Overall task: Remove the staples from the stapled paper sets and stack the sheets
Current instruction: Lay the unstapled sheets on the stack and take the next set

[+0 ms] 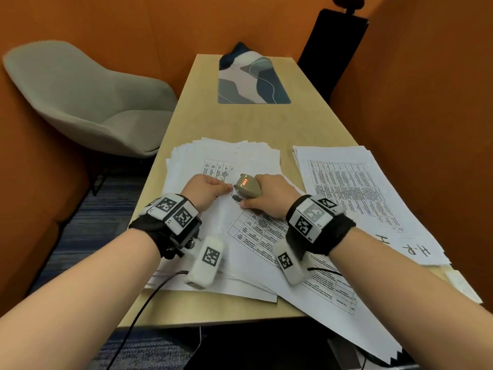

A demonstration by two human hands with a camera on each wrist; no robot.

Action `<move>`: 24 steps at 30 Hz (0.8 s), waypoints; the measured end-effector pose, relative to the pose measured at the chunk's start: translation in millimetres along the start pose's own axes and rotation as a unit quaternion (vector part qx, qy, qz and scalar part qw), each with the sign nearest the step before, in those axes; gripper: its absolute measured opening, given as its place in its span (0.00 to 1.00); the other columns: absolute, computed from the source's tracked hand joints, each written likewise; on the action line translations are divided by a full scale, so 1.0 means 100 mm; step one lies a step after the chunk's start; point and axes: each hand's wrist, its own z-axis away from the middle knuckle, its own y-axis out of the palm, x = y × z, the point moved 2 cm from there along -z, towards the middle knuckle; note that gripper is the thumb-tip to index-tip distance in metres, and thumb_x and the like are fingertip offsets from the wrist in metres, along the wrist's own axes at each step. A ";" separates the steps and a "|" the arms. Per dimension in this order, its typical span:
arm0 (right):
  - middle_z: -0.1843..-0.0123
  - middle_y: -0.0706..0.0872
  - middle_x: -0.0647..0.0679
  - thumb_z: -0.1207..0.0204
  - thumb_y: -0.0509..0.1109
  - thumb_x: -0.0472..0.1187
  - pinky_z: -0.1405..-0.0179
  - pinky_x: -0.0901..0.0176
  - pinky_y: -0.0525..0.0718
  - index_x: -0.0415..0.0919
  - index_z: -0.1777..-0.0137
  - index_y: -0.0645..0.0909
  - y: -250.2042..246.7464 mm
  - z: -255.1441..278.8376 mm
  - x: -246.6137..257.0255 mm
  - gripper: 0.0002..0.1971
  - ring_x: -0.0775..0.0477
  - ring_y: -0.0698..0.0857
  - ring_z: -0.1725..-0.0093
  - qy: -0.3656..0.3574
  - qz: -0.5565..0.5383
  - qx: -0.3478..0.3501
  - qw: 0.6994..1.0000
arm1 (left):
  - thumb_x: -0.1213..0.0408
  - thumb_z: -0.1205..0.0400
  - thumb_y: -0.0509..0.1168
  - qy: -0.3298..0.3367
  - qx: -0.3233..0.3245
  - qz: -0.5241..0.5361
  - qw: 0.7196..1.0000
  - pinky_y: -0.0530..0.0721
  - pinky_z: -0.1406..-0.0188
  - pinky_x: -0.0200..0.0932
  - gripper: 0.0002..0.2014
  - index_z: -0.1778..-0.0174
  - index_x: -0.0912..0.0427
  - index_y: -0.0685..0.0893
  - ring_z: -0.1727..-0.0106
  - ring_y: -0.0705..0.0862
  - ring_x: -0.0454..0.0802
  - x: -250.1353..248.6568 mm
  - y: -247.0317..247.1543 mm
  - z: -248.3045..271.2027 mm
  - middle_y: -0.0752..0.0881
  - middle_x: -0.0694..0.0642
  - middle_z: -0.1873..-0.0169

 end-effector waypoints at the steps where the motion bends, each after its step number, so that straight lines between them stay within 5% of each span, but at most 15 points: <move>1: 0.47 0.83 0.45 0.32 0.77 0.53 0.48 0.53 0.81 0.41 0.43 0.78 0.01 0.00 0.00 0.23 0.46 0.81 0.49 0.001 -0.008 -0.003 1.000 | 0.64 0.23 0.70 0.000 -0.002 0.007 1.000 0.80 0.57 0.42 0.06 0.61 0.63 0.87 0.65 0.82 0.53 0.00 0.00 0.01 0.86 0.60 0.66; 5: 0.48 0.84 0.44 0.32 0.75 0.54 0.48 0.50 0.81 0.42 0.47 0.77 0.04 0.04 0.01 0.20 0.43 0.82 0.48 -0.006 -0.027 -0.010 1.000 | 0.65 0.23 0.70 0.009 -0.006 0.012 1.000 0.79 0.64 0.36 0.05 0.59 0.65 0.87 0.66 0.82 0.50 0.00 -0.01 0.04 0.86 0.59 0.67; 11: 0.51 0.83 0.46 0.30 0.73 0.57 0.56 0.54 0.78 0.46 0.54 0.72 0.08 0.12 0.06 0.18 0.43 0.82 0.50 -0.016 -0.049 -0.047 0.998 | 0.70 0.24 0.69 0.008 -0.004 0.024 1.000 0.84 0.49 0.51 0.05 0.65 0.61 0.88 0.58 0.85 0.58 0.02 0.01 0.12 0.89 0.66 0.61; 14: 0.53 0.84 0.47 0.33 0.73 0.62 0.60 0.56 0.77 0.47 0.56 0.74 0.04 0.11 0.09 0.20 0.44 0.83 0.51 -0.025 -0.036 -0.058 0.997 | 0.72 0.24 0.69 -0.008 -0.004 0.059 0.998 0.84 0.56 0.47 0.07 0.68 0.60 0.88 0.65 0.85 0.55 0.02 0.00 0.13 0.88 0.59 0.70; 19: 0.55 0.84 0.47 0.32 0.70 0.65 0.62 0.57 0.71 0.49 0.60 0.70 -0.02 0.17 0.14 0.21 0.41 0.83 0.50 -0.052 0.030 -0.101 0.993 | 0.71 0.26 0.69 -0.061 -0.011 0.102 0.993 0.73 0.66 0.44 0.06 0.58 0.71 0.84 0.65 0.77 0.55 -0.01 0.00 0.14 0.80 0.65 0.65; 24: 0.51 0.85 0.47 0.28 0.65 0.65 0.59 0.56 0.72 0.45 0.49 0.75 -0.02 0.27 0.17 0.23 0.42 0.83 0.47 -0.111 0.092 -0.153 0.978 | 0.73 0.25 0.68 -0.078 -0.028 0.086 0.993 0.65 0.80 0.37 0.13 0.75 0.61 0.75 0.79 0.67 0.48 0.00 0.00 0.11 0.72 0.56 0.78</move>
